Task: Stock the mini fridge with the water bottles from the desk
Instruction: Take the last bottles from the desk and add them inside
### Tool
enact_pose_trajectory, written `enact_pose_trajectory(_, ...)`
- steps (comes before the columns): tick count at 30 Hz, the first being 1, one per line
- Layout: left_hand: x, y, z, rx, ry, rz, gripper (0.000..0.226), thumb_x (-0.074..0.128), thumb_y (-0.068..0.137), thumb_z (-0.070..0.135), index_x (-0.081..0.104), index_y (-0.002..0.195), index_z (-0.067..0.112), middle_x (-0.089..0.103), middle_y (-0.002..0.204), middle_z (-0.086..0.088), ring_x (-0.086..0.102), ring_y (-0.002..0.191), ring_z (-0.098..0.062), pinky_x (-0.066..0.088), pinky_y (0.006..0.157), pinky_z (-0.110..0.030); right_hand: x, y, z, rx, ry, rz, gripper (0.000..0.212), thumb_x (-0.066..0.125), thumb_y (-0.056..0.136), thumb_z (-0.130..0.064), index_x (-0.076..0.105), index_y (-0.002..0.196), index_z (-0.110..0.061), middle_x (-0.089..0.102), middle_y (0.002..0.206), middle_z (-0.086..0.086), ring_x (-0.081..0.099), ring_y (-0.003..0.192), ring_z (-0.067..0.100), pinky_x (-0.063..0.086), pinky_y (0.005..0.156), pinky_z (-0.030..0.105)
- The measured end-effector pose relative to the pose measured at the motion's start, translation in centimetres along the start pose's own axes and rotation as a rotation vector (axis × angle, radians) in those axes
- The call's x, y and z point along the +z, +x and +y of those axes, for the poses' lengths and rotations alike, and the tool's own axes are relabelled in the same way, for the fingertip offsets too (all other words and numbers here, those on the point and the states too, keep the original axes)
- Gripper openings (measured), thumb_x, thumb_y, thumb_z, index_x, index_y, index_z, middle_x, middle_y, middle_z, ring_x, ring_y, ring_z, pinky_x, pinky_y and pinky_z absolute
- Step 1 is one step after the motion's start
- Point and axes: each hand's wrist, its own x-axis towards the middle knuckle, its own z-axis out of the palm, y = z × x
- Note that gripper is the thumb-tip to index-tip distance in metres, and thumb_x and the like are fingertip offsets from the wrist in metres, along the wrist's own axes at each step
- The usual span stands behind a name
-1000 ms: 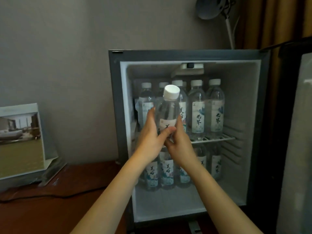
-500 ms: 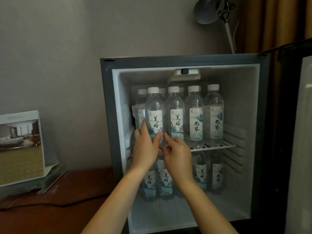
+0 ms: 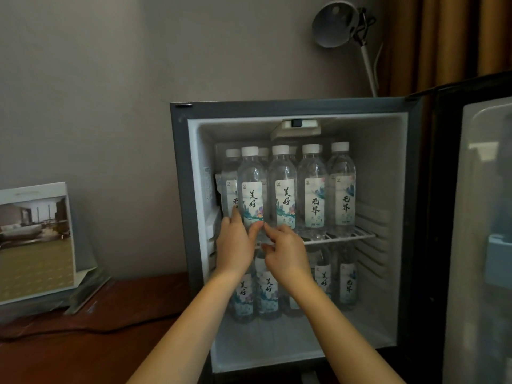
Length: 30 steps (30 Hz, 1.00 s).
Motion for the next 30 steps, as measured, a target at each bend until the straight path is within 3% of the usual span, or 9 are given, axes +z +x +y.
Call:
enact_pose_trajectory(3,0.1,-0.8,0.3,-0.061,0.067,-0.063,0.065,0.051,0.094,0.032,0.021,0.146,0.006,0.039,0.139,-0.017,0.046,0.124,-0.029,0.042,0.101,-0.039,-1.2,-0.3,0.1,0.061,0.012,-0.065,0.040,0.054,0.091,-0.008,0.052,0.131,-0.011,0.053,0.124,0.009,0.053,0.115,0.024,0.041,0.097,0.025)
enact_pose_trajectory(8,0.3,-3.4,2.2,-0.111,0.016,-0.027,0.083,0.054,0.092,0.019,-0.006,0.149,0.016,0.018,0.152,-0.012,0.036,0.132,-0.029,0.041,0.103,-0.039,-3.7,-2.0,0.2,0.079,0.002,-0.071,0.032,0.058,0.089,-0.013,0.063,0.121,-0.010,0.065,0.118,0.008,0.061,0.105,0.019,0.043,0.083,0.020)
enact_pose_trajectory(10,0.3,-4.4,2.9,-0.091,-0.040,0.035,0.086,0.058,0.089,0.015,-0.003,0.149,0.020,0.018,0.151,-0.009,0.032,0.135,-0.028,0.040,0.105,-0.038,-4.7,-2.8,0.4,0.084,0.005,-0.125,0.030,0.057,0.090,-0.013,0.065,0.119,-0.013,0.068,0.113,0.007,0.063,0.086,0.009,0.042,0.070,0.011)
enact_pose_trajectory(12,0.3,-5.4,3.7,-0.012,-0.119,0.080,0.083,0.059,0.087,0.011,0.004,0.149,0.018,0.019,0.151,-0.008,0.027,0.137,-0.025,0.031,0.105,-0.028,-5.7,-3.7,0.7,0.077,-0.019,-0.145,0.028,0.056,0.090,-0.012,0.067,0.115,-0.013,0.070,0.108,0.006,0.061,0.073,0.002,0.040,0.061,0.006)
enact_pose_trajectory(16,0.0,-6.9,6.4,0.103,-0.230,0.072,0.070,0.056,0.089,0.008,0.016,0.146,0.013,0.029,0.145,-0.009,0.033,0.134,-0.022,0.037,0.107,-0.034,-8.4,-5.5,1.2,0.141,-0.018,-0.087,0.024,0.056,0.090,-0.014,0.068,0.111,-0.011,0.071,0.106,0.008,0.066,0.094,0.016,0.042,0.069,0.013)
enact_pose_trajectory(19,0.1,-8.0,8.8,0.174,-0.307,0.053,0.063,0.055,0.090,0.009,0.022,0.143,0.013,0.036,0.138,-0.008,0.038,0.128,-0.020,0.042,0.102,-0.041,-11.0,-6.9,1.4,0.111,-0.048,-0.008,0.025,0.058,0.089,-0.014,0.068,0.112,-0.010,0.070,0.109,0.005,0.062,0.092,0.008,0.036,0.065,0.001)
enact_pose_trajectory(21,0.3,-9.0,10.4,0.215,-0.361,0.046,0.060,0.056,0.089,0.008,0.025,0.141,0.012,0.039,0.134,-0.007,0.042,0.123,-0.019,0.044,0.100,-0.039,-13.0,-8.1,1.2,0.083,-0.060,0.055,0.024,0.058,0.089,-0.013,0.069,0.110,-0.011,0.070,0.107,0.005,0.057,0.086,0.003,0.035,0.062,-0.002)
enact_pose_trajectory(27,1.8,-13.2,15.6,0.312,-0.568,-0.029,0.052,0.056,0.089,0.008,0.033,0.136,0.014,0.042,0.120,0.002,0.048,0.109,-0.011,0.047,0.092,-0.033,-19.6,-12.9,1.0,0.062,-0.107,0.289,0.019,0.058,0.090,-0.015,0.071,0.104,-0.014,0.069,0.099,0.004,0.062,0.089,0.012,0.043,0.076,0.013)
enact_pose_trajectory(30,2.9,-15.7,18.8,0.389,-0.668,-0.073,0.047,0.056,0.089,0.007,0.038,0.132,0.013,0.045,0.111,0.005,0.051,0.100,-0.010,0.048,0.084,-0.024,-23.3,-15.9,1.1,0.024,-0.125,0.476,0.016,0.059,0.089,-0.011,0.072,0.099,-0.011,0.070,0.088,0.002,0.064,0.079,0.011,0.045,0.071,0.009)
